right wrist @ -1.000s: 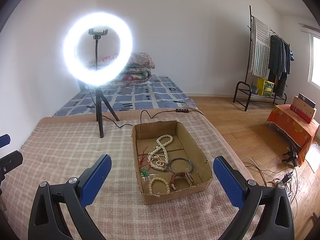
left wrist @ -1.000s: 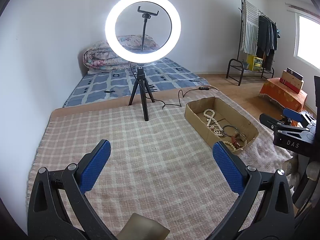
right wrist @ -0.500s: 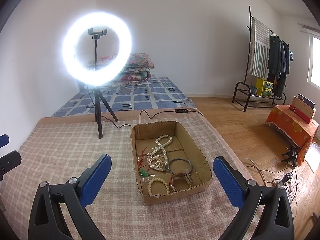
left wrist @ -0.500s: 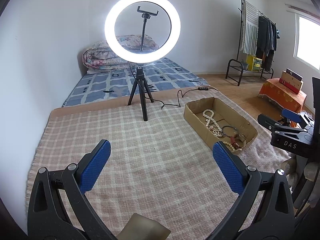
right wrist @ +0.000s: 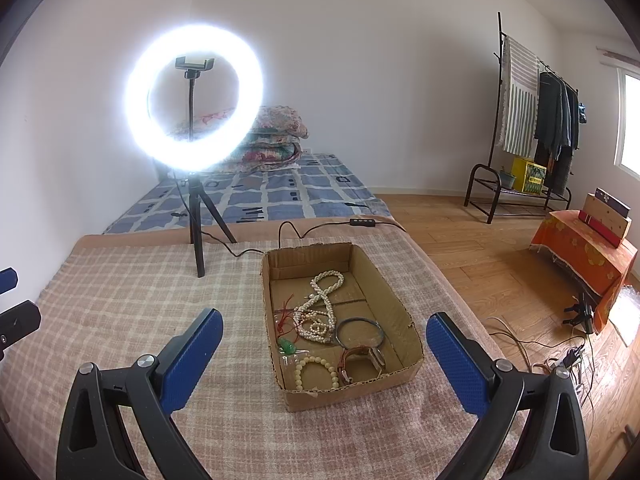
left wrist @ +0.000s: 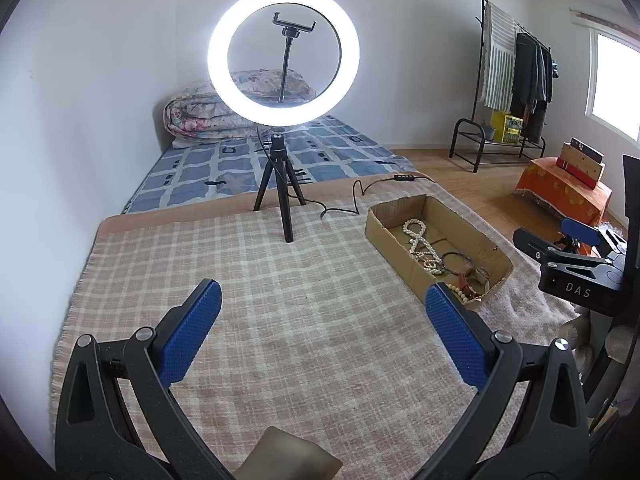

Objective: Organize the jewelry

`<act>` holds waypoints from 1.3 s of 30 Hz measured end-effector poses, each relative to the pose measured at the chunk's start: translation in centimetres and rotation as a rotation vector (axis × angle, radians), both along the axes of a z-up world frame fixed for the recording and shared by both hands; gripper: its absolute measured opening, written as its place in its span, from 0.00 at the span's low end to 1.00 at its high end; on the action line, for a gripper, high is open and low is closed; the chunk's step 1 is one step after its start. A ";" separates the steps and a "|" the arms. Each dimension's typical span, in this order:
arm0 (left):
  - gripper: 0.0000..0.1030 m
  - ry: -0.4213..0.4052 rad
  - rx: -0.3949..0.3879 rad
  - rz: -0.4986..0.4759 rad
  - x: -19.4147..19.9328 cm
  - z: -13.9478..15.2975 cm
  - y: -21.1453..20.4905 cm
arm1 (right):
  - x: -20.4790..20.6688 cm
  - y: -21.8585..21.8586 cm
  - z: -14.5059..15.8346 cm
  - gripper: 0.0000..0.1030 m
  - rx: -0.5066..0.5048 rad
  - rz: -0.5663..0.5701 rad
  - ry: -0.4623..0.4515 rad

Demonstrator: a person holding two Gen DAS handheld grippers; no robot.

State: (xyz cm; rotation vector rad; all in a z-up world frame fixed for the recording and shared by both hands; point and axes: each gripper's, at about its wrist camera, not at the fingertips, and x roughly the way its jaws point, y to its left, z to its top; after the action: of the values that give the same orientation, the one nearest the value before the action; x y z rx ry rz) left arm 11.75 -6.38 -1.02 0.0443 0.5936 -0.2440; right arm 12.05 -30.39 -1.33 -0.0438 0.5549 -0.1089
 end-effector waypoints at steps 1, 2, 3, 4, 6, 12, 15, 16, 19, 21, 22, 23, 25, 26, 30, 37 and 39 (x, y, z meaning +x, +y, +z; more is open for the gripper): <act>1.00 0.001 -0.001 -0.002 0.0 0.0 0.1 | 0.0 0.0 0.0 1.00 0.000 0.000 0.000; 1.00 0.001 -0.001 -0.002 0.0 0.0 0.1 | 0.0 0.0 0.0 1.00 -0.001 0.000 0.000; 1.00 0.001 -0.002 -0.002 0.0 0.0 0.0 | 0.0 -0.1 0.0 1.00 -0.002 0.000 -0.001; 1.00 -0.001 -0.002 -0.001 0.0 0.0 0.1 | 0.0 -0.1 0.0 1.00 -0.001 0.001 -0.002; 1.00 -0.002 0.000 -0.002 0.0 0.0 0.0 | 0.0 -0.1 0.0 1.00 -0.002 0.000 -0.003; 1.00 0.000 0.000 -0.004 0.0 0.0 0.1 | 0.0 -0.1 0.1 1.00 -0.003 0.000 -0.005; 1.00 0.002 -0.001 -0.005 0.0 0.1 -0.1 | 0.0 0.0 0.1 1.00 -0.003 0.001 -0.006; 1.00 0.003 -0.002 -0.006 0.0 0.1 -0.3 | 0.0 0.0 0.1 1.00 -0.004 0.001 -0.005; 1.00 0.002 0.000 -0.005 0.0 0.1 -0.4 | 0.0 0.0 0.1 1.00 -0.002 0.001 -0.005; 1.00 0.004 -0.001 -0.007 0.1 0.1 -0.5 | 0.0 0.0 0.1 1.00 -0.003 0.000 -0.007; 1.00 0.002 -0.003 -0.006 0.0 0.1 -0.3 | 0.0 0.0 0.1 1.00 -0.003 0.000 -0.006; 1.00 -0.002 -0.001 -0.004 0.0 0.1 -0.3 | 0.0 0.0 0.1 1.00 -0.003 0.001 -0.006; 1.00 -0.007 0.006 0.003 0.0 0.2 -0.7 | 0.0 0.0 0.1 1.00 -0.003 0.002 -0.004; 1.00 -0.007 0.008 0.004 0.0 0.2 -0.9 | -0.1 0.1 0.1 1.00 -0.004 0.003 -0.003; 1.00 -0.009 0.010 0.006 0.0 0.3 -1.1 | 0.0 0.2 0.0 1.00 -0.005 0.006 -0.001; 1.00 -0.033 0.017 0.000 -0.3 0.5 -1.1 | 0.1 0.3 -0.1 1.00 -0.001 0.007 0.006; 1.00 -0.032 0.011 -0.004 -0.2 0.4 -1.1 | 0.1 0.2 -0.2 1.00 -0.001 0.008 0.010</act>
State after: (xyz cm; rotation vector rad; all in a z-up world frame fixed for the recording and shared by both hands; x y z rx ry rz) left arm 11.58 -7.52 -0.60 0.0603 0.5634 -0.2438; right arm 12.18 -30.15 -1.53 -0.0474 0.5646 -0.1016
